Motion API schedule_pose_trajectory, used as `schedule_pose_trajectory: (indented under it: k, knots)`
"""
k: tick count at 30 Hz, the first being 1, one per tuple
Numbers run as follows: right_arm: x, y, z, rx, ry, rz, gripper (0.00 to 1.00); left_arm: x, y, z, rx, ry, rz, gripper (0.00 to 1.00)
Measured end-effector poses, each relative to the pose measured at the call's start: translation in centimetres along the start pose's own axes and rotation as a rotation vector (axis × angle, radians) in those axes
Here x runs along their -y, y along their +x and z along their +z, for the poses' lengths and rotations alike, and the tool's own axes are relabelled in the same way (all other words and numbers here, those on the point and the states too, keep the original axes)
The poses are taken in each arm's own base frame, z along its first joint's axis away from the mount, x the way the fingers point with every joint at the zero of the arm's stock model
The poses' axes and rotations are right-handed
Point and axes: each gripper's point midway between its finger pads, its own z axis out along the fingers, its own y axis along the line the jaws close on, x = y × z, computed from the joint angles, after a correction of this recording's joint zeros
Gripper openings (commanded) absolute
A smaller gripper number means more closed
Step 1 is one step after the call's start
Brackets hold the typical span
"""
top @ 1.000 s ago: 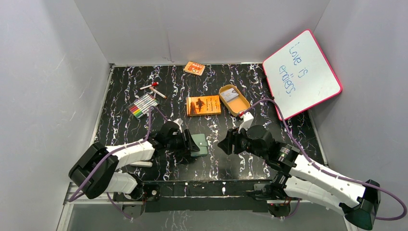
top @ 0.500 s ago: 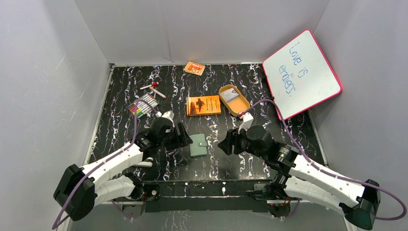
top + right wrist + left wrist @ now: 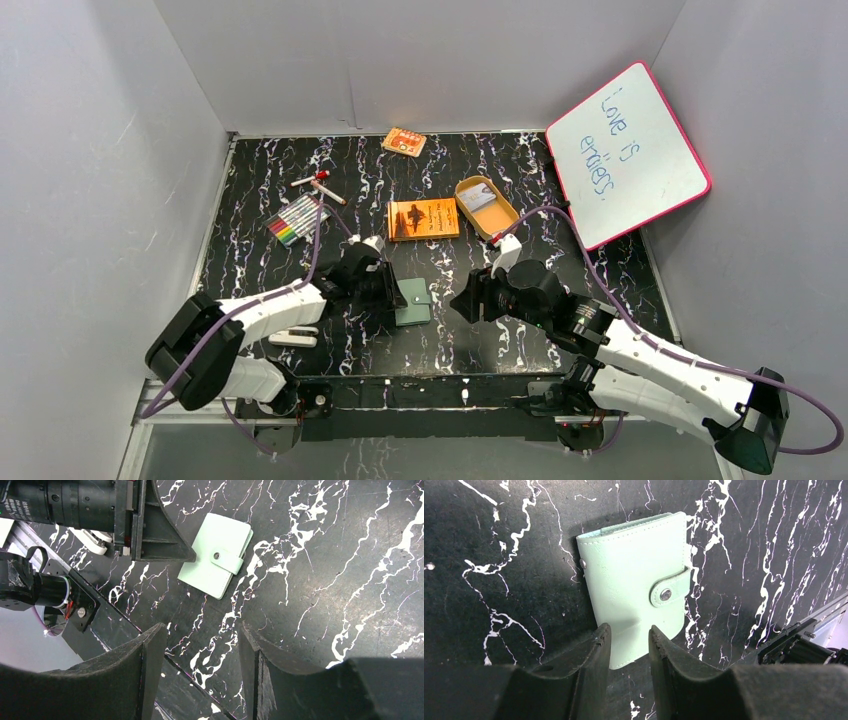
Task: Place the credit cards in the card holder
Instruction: Reset both arms
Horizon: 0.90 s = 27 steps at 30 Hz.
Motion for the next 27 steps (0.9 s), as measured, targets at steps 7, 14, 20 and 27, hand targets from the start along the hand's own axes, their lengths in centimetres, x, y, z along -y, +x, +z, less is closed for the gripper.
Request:
schedule_pose_trajectory:
  k: [7, 14, 20, 27]
  knots:
    - [0.0, 0.0, 0.0, -0.001, 0.001, 0.000, 0.62, 0.1, 0.1, 0.8, 0.005, 0.024, 0.001, 0.30]
    - [0.3, 0.3, -0.1, -0.012, 0.014, 0.003, 0.63, 0.3, 0.0, 0.7, 0.018, 0.046, 0.009, 0.50]
    - [0.9, 0.5, -0.2, -0.017, 0.044, 0.006, 0.68, 1.9, -2.1, -2.7, 0.143, 0.107, 0.039, 0.72]
    - [2.5, -2.4, 0.1, 0.056, 0.193, 0.001, 0.78, 2.1, -6.2, -8.4, 0.378, 0.063, 0.004, 0.89]
